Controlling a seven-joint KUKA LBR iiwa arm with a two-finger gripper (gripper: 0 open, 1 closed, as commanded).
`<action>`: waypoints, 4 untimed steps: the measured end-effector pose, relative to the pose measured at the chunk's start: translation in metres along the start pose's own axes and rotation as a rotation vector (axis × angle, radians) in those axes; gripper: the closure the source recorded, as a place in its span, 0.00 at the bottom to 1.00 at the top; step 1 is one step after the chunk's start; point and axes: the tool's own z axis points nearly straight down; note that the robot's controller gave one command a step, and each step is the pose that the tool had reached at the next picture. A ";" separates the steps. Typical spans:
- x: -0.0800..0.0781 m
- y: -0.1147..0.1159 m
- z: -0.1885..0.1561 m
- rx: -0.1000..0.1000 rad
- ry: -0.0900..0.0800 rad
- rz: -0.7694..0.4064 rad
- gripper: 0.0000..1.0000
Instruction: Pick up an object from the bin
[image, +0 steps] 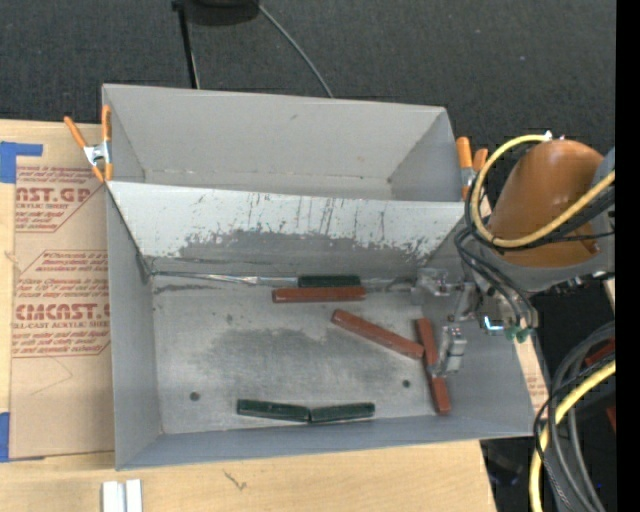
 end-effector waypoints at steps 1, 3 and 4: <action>-0.002 0.000 -0.004 0.001 -0.008 -0.001 0.00; -0.055 -0.002 0.113 -0.001 -0.008 0.232 1.00; -0.055 -0.002 0.113 0.000 -0.008 0.232 1.00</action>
Offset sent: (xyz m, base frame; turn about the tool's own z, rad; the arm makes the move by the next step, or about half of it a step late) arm 0.0155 -0.0030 -0.1137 0.2052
